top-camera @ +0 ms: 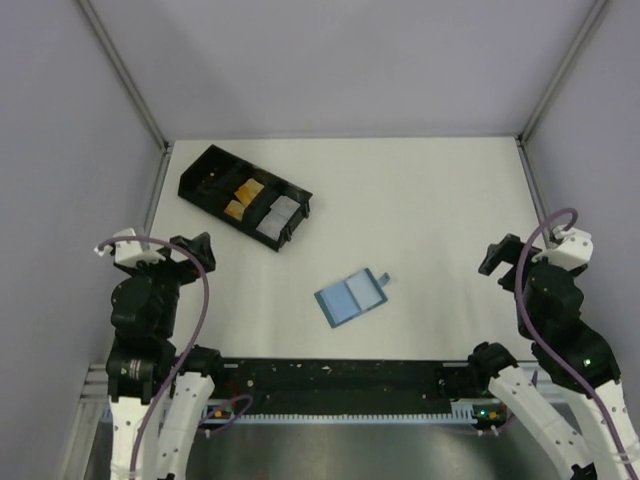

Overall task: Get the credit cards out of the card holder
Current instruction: Reset both arms

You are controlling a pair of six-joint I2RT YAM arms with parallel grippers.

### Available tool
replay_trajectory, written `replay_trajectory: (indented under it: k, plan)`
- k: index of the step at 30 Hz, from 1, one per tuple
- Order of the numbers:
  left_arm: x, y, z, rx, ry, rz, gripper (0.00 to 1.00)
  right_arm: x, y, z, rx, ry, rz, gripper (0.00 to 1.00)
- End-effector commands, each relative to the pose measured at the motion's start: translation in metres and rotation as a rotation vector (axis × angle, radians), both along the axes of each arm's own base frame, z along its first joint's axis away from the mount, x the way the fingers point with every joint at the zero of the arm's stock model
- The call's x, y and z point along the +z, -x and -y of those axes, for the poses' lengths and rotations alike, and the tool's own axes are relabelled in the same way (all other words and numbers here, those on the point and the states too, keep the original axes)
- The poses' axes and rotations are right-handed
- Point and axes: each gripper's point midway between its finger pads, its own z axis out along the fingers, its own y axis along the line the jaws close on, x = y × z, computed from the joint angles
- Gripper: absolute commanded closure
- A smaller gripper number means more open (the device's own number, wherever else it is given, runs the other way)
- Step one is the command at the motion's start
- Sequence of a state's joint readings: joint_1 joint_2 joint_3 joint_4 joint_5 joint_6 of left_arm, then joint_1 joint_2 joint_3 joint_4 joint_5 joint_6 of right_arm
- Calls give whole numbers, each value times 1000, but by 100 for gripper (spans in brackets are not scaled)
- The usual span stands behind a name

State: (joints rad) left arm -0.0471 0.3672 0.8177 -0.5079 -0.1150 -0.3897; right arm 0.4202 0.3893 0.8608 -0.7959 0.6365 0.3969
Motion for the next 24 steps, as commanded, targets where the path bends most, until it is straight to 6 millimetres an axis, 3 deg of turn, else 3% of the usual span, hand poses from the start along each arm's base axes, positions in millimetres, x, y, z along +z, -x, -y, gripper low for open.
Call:
replay_trajectory:
  k: [1, 4, 10, 24]
  plan:
    - [-25, 23, -17, 74, -102, -42, 1, 23, 24, 34, -131, 27, 82, 2]
    - [-36, 26, -22, 103, -99, -3, 1, 27, 29, 38, -142, 27, 103, 2]
    - [-40, 23, -23, 110, -121, 18, 1, 18, 29, 41, -164, 25, 94, 1]
    - [-40, 21, -20, 93, -122, 18, 2, 15, 29, 39, -157, 15, 94, 2]
